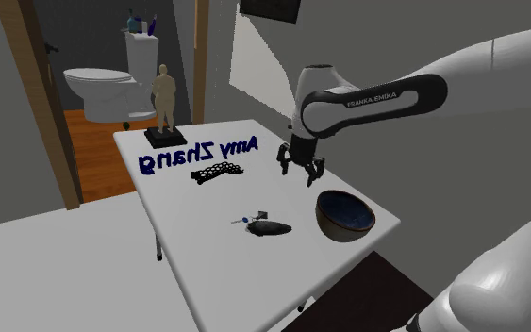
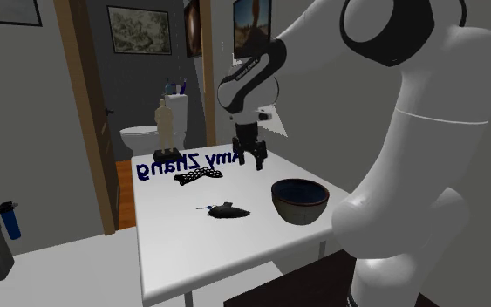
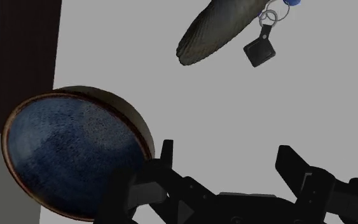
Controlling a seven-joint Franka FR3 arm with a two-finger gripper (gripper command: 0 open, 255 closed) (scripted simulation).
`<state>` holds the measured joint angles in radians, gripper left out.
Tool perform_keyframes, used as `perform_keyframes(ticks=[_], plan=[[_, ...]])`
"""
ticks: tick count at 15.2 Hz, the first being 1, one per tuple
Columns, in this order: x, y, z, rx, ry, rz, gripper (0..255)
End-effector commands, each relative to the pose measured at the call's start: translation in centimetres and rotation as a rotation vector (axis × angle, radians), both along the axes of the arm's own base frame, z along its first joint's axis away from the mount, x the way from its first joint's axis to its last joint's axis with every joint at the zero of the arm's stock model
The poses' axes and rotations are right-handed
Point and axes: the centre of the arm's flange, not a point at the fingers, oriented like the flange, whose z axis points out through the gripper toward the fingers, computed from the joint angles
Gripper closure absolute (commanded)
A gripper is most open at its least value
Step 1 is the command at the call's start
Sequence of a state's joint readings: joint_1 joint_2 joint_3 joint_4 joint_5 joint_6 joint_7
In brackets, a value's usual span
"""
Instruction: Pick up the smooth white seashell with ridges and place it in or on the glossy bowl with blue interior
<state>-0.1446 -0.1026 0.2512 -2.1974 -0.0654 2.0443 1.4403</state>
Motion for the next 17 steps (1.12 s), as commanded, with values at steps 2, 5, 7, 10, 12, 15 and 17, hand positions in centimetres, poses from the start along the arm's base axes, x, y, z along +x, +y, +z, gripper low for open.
perform_keyframes(ticks=[2,5,7,10,12,15,17], plan=[[-1.2,2.6,-2.4,0.011,-0.027,-0.132,0],[-2.2,5.3,-4.9,0.022,-0.053,-0.258,0],[-2.7,7.2,-6.6,0.029,-0.070,-0.342,0],[-3.1,10.1,-9.2,0.040,-0.096,-0.468,0],[-3.1,10.8,-10.3,0.043,-0.103,-0.499,0],[-3.1,10.7,-11.9,0.043,-0.103,-0.499,0],[-3.1,10.7,-12.9,0.043,-0.103,-0.499,0]])
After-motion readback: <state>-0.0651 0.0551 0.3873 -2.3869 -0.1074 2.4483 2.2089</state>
